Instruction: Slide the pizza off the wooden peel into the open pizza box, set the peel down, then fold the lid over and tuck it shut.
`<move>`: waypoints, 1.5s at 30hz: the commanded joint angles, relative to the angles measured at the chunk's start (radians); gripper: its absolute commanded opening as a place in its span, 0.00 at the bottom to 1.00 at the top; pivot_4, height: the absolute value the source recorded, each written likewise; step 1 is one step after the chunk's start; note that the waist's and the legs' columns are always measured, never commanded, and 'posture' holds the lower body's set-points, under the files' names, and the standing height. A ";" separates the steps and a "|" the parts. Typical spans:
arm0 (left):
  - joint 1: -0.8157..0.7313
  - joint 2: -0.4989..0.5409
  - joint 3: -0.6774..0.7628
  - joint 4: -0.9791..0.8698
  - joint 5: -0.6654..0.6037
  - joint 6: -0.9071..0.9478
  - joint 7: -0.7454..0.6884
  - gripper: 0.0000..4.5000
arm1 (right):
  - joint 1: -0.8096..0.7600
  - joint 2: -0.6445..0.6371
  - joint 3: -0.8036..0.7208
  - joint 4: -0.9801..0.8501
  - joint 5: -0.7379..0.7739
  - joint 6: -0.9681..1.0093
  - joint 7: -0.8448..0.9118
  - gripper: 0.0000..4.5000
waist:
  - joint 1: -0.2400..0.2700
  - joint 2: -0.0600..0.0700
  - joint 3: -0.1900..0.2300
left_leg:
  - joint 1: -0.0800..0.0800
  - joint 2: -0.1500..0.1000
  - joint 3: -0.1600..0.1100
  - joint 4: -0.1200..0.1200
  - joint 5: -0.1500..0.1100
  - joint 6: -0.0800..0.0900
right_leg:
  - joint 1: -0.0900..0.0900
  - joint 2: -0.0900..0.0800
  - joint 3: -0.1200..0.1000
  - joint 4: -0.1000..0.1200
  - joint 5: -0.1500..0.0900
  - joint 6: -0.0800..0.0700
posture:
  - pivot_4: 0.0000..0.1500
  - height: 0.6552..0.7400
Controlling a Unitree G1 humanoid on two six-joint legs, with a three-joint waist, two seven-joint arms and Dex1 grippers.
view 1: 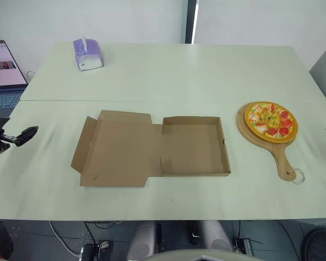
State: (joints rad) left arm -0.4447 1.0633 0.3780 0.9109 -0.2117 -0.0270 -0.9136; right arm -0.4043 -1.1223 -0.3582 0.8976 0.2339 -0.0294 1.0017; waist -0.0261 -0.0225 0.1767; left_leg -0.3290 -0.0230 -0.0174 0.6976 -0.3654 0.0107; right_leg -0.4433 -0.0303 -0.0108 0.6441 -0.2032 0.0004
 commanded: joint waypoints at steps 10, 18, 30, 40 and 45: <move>-0.032 0.008 0.001 -0.022 -0.008 -0.001 0.005 1.00 | 0.033 -0.034 -0.062 -0.002 0.029 -0.018 0.005 1.00 | 0.000 0.000 0.000 | 0.000 0.000 0.000 0.000 0.000 0.000 | 0.000 0.000 0.000 0.000 0.000 0.000 | 1.00 1.00; -0.190 -0.043 -0.055 -0.120 -0.041 0.070 -0.068 1.00 | 0.142 -0.025 -0.122 -0.102 0.079 0.048 0.014 1.00 | 0.016 0.000 0.000 | 0.000 0.000 -0.001 0.001 0.000 0.000 | 0.001 0.000 -0.001 0.000 0.000 0.000 | 1.00 1.00; -0.476 -0.366 -0.314 -0.548 -0.167 0.332 -0.304 1.00 | 0.667 0.210 -0.320 -1.156 0.325 0.662 -0.190 1.00 | 0.034 0.000 -0.001 | -0.002 -0.001 -0.002 0.004 0.001 -0.001 | 0.002 0.001 0.000 0.001 0.000 0.001 | 1.00 1.00; -0.487 -0.542 -0.507 -0.870 -0.207 0.410 -0.376 1.00 | 0.748 0.266 -0.372 -1.462 0.374 0.934 -0.344 1.00 | 0.024 0.000 -0.001 | -0.001 0.000 -0.001 0.006 0.003 -0.004 | 0.003 0.004 0.003 0.001 0.001 0.002 | 1.00 1.00; -0.500 -0.580 -0.524 -0.922 -0.215 0.430 -0.354 1.00 | 0.731 0.297 -0.326 -1.447 0.341 0.958 -0.410 1.00 | 0.026 -0.001 -0.001 | -0.001 0.000 -0.002 0.006 0.002 -0.003 | 0.004 0.006 0.003 0.001 0.000 0.003 | 1.00 1.00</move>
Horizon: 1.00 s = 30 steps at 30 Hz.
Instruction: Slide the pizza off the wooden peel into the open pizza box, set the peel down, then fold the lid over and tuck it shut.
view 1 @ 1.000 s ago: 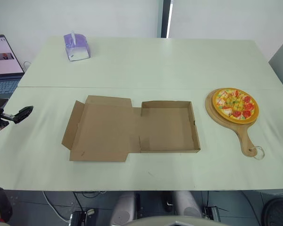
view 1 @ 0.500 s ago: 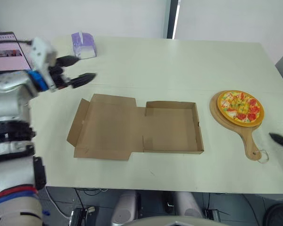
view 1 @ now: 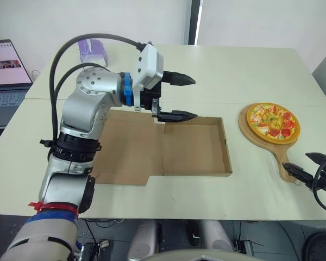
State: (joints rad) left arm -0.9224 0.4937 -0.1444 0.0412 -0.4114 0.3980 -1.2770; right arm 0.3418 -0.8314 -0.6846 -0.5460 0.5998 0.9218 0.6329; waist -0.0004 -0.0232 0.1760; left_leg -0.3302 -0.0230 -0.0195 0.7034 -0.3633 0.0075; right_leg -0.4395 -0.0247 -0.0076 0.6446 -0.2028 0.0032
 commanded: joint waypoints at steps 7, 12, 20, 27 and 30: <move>0.010 -0.068 -0.017 -0.119 -0.024 0.043 0.074 1.00 | -0.128 0.018 0.169 0.175 -0.133 -0.052 -0.094 1.00 | 0.000 0.000 0.000 | 0.000 0.000 0.000 0.001 0.000 0.000 | 0.000 0.000 0.000 0.000 0.000 0.000 | 1.00 1.00; 0.048 -0.075 -0.033 -0.176 -0.029 0.074 0.098 1.00 | -0.223 0.030 0.235 0.306 -0.176 -0.083 -0.111 1.00 | -0.001 0.000 0.000 | 0.000 0.000 0.000 0.001 0.000 0.000 | 0.000 0.001 0.001 0.000 0.000 0.000 | 1.00 1.00; 0.055 -0.072 -0.040 -0.206 -0.036 0.096 0.120 1.00 | -0.308 0.068 0.321 0.423 -0.226 -0.109 -0.131 1.00 | -0.002 0.000 0.000 | 0.000 0.000 0.000 0.002 0.000 0.000 | 0.001 0.001 0.000 0.000 0.000 0.000 | 1.00 1.00; 0.052 -0.069 -0.040 -0.209 -0.031 0.100 0.131 1.00 | -0.321 0.122 0.318 0.414 -0.212 -0.089 -0.144 0.92 | -0.004 -0.002 -0.002 | 0.000 0.001 0.000 0.003 0.000 0.000 | 0.004 0.001 0.000 0.000 0.000 0.000 | 1.00 1.00; 0.050 -0.064 -0.037 -0.205 -0.031 0.097 0.133 1.00 | -0.320 0.139 0.314 0.401 -0.208 -0.079 -0.147 0.72 | -0.004 -0.003 -0.002 | 0.001 0.001 0.000 0.003 -0.001 0.002 | 0.004 0.001 0.000 0.000 0.000 0.000 | 1.00 1.00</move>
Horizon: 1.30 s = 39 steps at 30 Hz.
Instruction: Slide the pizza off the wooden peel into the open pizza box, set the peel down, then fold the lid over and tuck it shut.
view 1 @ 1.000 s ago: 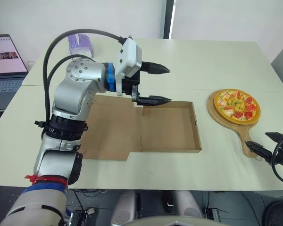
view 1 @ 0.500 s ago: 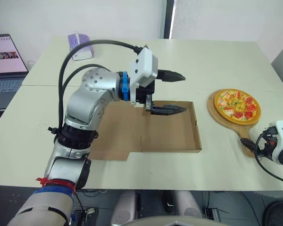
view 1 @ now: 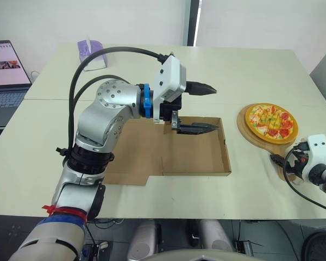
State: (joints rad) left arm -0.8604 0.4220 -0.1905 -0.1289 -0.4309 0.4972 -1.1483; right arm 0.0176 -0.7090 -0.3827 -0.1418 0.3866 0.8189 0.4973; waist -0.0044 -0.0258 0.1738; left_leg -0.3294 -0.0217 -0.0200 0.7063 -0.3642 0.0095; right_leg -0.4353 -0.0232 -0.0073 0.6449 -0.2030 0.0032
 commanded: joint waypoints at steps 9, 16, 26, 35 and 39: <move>-0.009 0.016 0.014 -0.030 -0.007 -0.016 0.009 1.00 | 0.004 0.051 -0.003 -0.001 -0.010 -0.001 -0.033 0.35 | 0.000 -0.001 -0.001 | 0.000 0.000 0.000 0.001 0.000 0.000 | 0.000 0.000 0.000 0.000 0.000 0.000 | 1.00 1.00; -0.011 0.018 0.027 -0.015 0.002 -0.035 0.029 1.00 | -0.043 0.071 -0.040 -0.019 -0.010 -0.064 -0.046 0.35 | -0.004 -0.001 -0.001 | 0.000 0.000 0.000 0.002 0.000 0.000 | 0.000 0.000 0.000 0.000 0.000 0.000 | 1.00 1.00; -0.020 0.071 0.068 0.059 0.015 -0.066 0.045 1.00 | -0.223 -0.081 -0.023 0.031 -0.002 -0.102 0.070 0.35 | -0.004 0.010 0.004 | -0.002 -0.001 0.003 0.002 0.000 0.000 | -0.006 0.000 0.002 0.001 0.000 0.000 | 1.00 1.00; -0.035 0.150 0.136 0.067 -0.029 0.002 0.040 1.00 | -0.419 -0.207 0.117 0.115 -0.025 -0.172 0.263 0.35 | 0.000 0.010 0.005 | -0.005 0.000 -0.001 0.002 -0.001 0.001 | -0.007 0.000 -0.001 -0.001 0.000 0.000 | 1.00 1.00; -0.018 0.217 0.159 0.039 -0.050 0.044 0.015 1.00 | -0.499 -0.217 0.174 0.114 -0.013 -0.172 0.335 0.35 | -0.001 0.010 0.005 | -0.006 0.000 -0.001 0.002 0.000 0.001 | -0.008 0.000 -0.001 0.000 0.000 0.000 | 1.00 1.00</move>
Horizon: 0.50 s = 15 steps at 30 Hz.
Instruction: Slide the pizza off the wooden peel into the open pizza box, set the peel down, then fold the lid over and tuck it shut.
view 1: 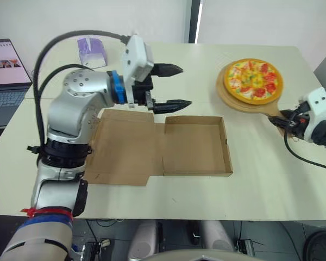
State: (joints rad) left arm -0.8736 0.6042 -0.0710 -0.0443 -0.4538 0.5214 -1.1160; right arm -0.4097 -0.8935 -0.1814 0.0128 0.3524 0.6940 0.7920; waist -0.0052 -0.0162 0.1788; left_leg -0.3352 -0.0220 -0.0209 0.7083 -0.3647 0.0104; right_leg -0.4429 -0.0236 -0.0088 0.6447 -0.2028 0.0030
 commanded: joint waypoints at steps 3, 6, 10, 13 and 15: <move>0.008 0.087 0.052 -0.052 -0.031 0.029 -0.029 1.00 | -0.095 -0.021 0.009 -0.053 0.012 -0.077 0.075 0.35 | 0.002 0.000 0.000 | -0.003 0.000 -0.001 0.000 0.001 -0.002 | -0.002 0.000 -0.001 0.000 0.000 0.000 | 1.00 1.00; 0.029 0.131 0.063 -0.069 -0.044 0.045 -0.046 1.00 | -0.091 0.011 0.029 -0.060 0.013 -0.135 0.103 0.35 | 0.003 0.000 0.000 | -0.009 0.000 -0.002 0.002 0.002 -0.003 | -0.006 -0.001 -0.002 0.000 0.000 0.000 | 1.00 1.00; 0.046 0.156 0.064 -0.098 -0.050 0.064 -0.050 1.00 | -0.061 0.040 0.051 -0.037 -0.015 -0.243 0.133 0.35 | 0.007 0.000 0.000 | -0.013 -0.001 -0.003 0.003 0.002 -0.003 | -0.010 -0.002 -0.003 0.001 0.000 0.000 | 1.00 1.00; 0.049 0.163 0.068 -0.120 -0.061 0.087 -0.046 1.00 | -0.042 0.064 0.063 -0.021 -0.039 -0.323 0.140 0.35 | 0.007 0.000 0.000 | -0.014 -0.001 -0.003 0.004 0.002 -0.003 | -0.011 -0.002 -0.003 0.001 0.000 0.000 | 1.00 1.00; 0.052 0.168 0.066 -0.133 -0.065 0.100 -0.047 1.00 | -0.029 0.077 0.075 -0.019 -0.051 -0.368 0.152 0.35 | 0.007 0.000 0.000 | -0.014 -0.001 -0.002 0.004 0.002 -0.003 | -0.011 -0.002 -0.003 0.001 0.000 0.000 | 1.00 1.00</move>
State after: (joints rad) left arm -0.8167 0.7533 -0.0315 -0.1373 -0.5005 0.6128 -1.1659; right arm -0.4230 -0.8151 -0.0658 0.0165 0.2902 0.3973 0.9371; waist 0.0016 -0.0163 0.1788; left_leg -0.3487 -0.0233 -0.0235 0.7119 -0.3630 0.0072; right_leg -0.4537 -0.0260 -0.0115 0.6457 -0.2024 0.0029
